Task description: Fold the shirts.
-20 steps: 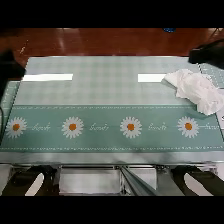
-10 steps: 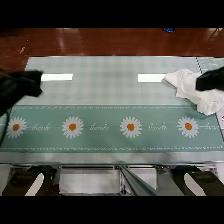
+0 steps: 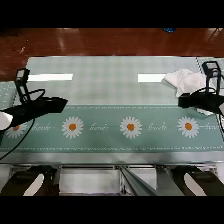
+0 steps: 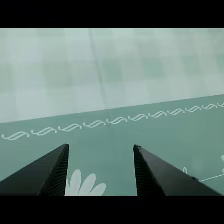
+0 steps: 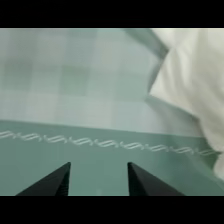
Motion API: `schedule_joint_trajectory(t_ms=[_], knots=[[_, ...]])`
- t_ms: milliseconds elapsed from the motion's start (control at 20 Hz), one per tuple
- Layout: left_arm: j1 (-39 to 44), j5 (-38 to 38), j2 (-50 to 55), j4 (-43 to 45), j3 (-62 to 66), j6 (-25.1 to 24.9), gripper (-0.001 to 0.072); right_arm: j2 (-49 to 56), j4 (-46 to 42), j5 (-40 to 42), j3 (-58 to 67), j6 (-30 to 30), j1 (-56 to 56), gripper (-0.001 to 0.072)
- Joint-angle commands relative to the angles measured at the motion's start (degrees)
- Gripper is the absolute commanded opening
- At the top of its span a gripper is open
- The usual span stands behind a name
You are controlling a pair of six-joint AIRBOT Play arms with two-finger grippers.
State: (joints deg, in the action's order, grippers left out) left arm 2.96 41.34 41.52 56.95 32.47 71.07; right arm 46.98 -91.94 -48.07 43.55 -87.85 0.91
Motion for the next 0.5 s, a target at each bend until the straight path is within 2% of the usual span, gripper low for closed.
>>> schedule_joint_trajectory(t_ms=[0, 150, 350, 450], knots=[[0.02, -2.23, 4.52, 0.15, -0.63, 0.7, 0.0504, 4.09, -17.64, 4.33, 5.46, -9.42, 0.76, 0.0409], [0.02, -3.78, 5.99, 0.0, -0.63, 3.67, 0.0503, 12.55, -17.14, 2.62, 15.67, -9.38, 8.13, 0.0408], [0.04, -5.03, 6.08, 0.02, -0.63, 2.93, 0.0502, 26.62, -6.82, -0.98, 24.28, -2.67, 17.09, 0.0404], [0.04, -6.38, 6.08, 0.02, -0.63, 2.95, 0.0502, 33.27, -3.48, -2.19, 25.35, -2.27, 18.73, 0.0404]])
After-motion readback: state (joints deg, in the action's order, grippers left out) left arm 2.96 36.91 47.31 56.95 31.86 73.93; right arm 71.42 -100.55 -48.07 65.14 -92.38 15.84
